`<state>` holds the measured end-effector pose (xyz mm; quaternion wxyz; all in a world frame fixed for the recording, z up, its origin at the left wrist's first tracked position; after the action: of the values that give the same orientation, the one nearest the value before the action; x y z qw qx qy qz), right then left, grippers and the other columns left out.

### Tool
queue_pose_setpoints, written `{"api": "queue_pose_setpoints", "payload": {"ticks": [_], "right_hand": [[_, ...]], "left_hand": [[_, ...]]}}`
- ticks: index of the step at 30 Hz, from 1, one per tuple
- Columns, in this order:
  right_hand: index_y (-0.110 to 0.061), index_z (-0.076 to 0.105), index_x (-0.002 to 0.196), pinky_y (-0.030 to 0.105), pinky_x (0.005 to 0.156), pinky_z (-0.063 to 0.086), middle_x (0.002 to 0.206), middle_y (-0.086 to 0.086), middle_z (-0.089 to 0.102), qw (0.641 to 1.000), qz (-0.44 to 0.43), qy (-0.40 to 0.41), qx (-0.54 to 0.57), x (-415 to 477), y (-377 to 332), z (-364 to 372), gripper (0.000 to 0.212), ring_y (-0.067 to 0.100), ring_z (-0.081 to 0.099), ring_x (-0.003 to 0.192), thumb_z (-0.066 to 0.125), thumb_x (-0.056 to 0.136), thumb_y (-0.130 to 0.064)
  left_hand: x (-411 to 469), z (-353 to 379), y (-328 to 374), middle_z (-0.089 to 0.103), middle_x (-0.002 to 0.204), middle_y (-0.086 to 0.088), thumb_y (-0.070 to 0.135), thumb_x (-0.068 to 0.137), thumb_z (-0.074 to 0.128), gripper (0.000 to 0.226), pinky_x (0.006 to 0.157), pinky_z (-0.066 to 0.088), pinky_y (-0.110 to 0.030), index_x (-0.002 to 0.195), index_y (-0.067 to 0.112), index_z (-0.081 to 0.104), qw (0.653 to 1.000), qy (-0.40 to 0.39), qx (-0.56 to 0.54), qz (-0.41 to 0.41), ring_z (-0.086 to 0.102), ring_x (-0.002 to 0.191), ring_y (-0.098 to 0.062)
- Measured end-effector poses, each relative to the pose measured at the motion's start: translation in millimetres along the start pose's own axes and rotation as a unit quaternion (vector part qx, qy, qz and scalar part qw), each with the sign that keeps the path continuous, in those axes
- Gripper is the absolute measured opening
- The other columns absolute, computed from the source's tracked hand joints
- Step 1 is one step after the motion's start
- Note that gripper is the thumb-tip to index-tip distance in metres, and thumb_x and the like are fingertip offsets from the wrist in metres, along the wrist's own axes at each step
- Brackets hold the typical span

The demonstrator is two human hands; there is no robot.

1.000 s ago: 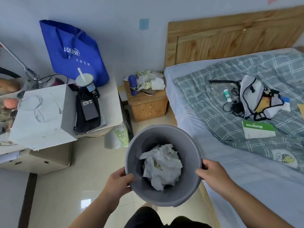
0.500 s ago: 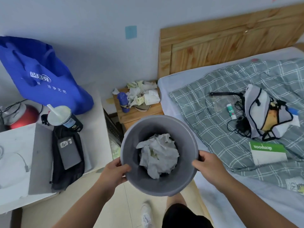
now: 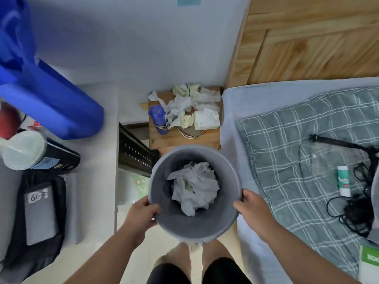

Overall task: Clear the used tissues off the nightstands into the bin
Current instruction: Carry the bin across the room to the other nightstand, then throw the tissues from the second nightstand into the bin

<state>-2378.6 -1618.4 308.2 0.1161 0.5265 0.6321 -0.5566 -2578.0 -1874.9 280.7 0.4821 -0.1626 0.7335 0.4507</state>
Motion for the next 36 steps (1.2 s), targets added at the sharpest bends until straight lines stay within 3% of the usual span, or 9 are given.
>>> {"api": "queue_pose_setpoints", "payload": {"ticks": [6,10,14,20,24,29,32,34,36], "right_hand": [[-0.001,0.06,0.082,0.035,0.063,0.033,0.065,0.01,0.052,0.999,0.041,0.006,0.027,121.3,43.9,58.5,0.025,0.018,0.043,0.063,0.053,0.066,-0.019],[-0.001,0.064,0.093,0.037,0.066,0.04,0.083,0.027,0.066,0.997,0.07,0.005,0.034,210.0,96.4,104.6,0.029,0.031,0.057,0.067,0.056,0.071,-0.018],[-0.003,0.071,0.095,0.051,0.076,0.061,0.093,0.025,0.074,0.994,0.093,0.036,0.044,295.3,138.0,137.3,0.022,0.045,0.072,0.09,0.063,0.076,-0.01],[-0.016,0.074,0.099,0.037,0.071,0.058,0.095,0.006,0.077,0.99,0.141,0.003,0.014,372.6,174.4,155.8,0.031,0.029,0.073,0.09,0.061,0.071,-0.014],[-0.012,0.076,0.1,0.059,0.095,0.057,0.101,0.012,0.078,0.988,0.151,0.004,0.044,402.5,179.2,157.1,0.036,0.038,0.072,0.102,0.055,0.072,-0.001],[-0.013,0.076,0.104,0.054,0.098,0.056,0.105,0.013,0.078,0.987,0.139,0.025,0.074,414.3,169.0,155.3,0.037,0.039,0.07,0.107,0.054,0.08,0.005],[-0.005,0.073,0.094,0.036,0.075,0.046,0.096,0.018,0.076,0.989,0.131,0.04,0.049,394.6,155.3,152.2,0.022,0.037,0.069,0.09,0.057,0.081,0.0],[0.004,0.065,0.084,0.037,0.07,0.041,0.088,0.026,0.069,0.99,0.126,0.053,0.018,368.5,142.9,144.7,0.01,0.032,0.048,0.073,0.058,0.084,-0.004],[0.012,0.064,0.097,0.045,0.082,0.052,0.106,0.031,0.068,0.99,0.12,0.075,-0.002,339.8,124.3,131.9,0.018,0.043,0.056,0.119,0.061,0.086,-0.002]], "left_hand": [[126.1,16.4,-45.4,0.082,0.089,-0.008,-0.004,0.077,0.06,0.029,0.062,0.064,-0.034,0.083,0.017,0.081,0.996,0.078,-0.034,-0.034,0.071,0.077,-0.028],[220.7,30.3,-97.7,0.073,0.084,-0.011,-0.002,0.073,0.061,0.027,0.067,0.06,-0.039,0.098,-0.006,0.066,0.992,0.099,-0.058,-0.05,0.065,0.077,-0.028],[306.1,43.5,-136.5,0.074,0.087,-0.017,-0.007,0.076,0.06,0.017,0.071,0.063,-0.038,0.09,-0.005,0.069,0.991,0.097,-0.059,-0.071,0.067,0.078,-0.029],[391.4,49.1,-155.3,0.081,0.112,-0.008,-0.005,0.091,0.062,0.032,0.078,0.061,-0.03,0.117,0.011,0.074,0.997,-0.033,0.015,-0.065,0.078,0.097,-0.021],[426.6,49.9,-153.8,0.08,0.119,-0.005,-0.003,0.096,0.064,0.035,0.088,0.059,-0.034,0.124,0.015,0.071,0.995,-0.07,0.001,-0.07,0.077,0.105,-0.022],[432.8,53.5,-140.1,0.079,0.123,-0.001,0.008,0.096,0.073,0.033,0.103,0.056,-0.043,0.127,0.021,0.071,0.993,-0.097,-0.025,-0.057,0.077,0.109,-0.018],[409.8,59.4,-122.8,0.074,0.134,0.007,0.022,0.092,0.079,0.052,0.111,0.05,-0.049,0.141,0.031,0.064,0.999,-0.008,0.013,-0.039,0.07,0.122,-0.018],[378.3,65.0,-103.7,0.068,0.14,0.007,0.029,0.09,0.08,0.059,0.112,0.048,-0.045,0.146,0.031,0.061,0.993,0.099,0.057,-0.009,0.063,0.13,-0.019],[341.4,73.1,-80.8,0.069,0.135,0.008,0.03,0.092,0.078,0.048,0.106,0.047,-0.036,0.139,0.029,0.066,0.989,0.128,0.068,0.029,0.064,0.127,-0.016]]}}
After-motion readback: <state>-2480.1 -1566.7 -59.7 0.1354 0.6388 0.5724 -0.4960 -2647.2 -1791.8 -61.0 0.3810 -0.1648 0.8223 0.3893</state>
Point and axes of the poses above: each hand's wrist, its own x-axis towards the middle knuckle, its own z-axis out of the palm, y = z × x, the point moved 1 cm from there along x, towards the middle knuckle
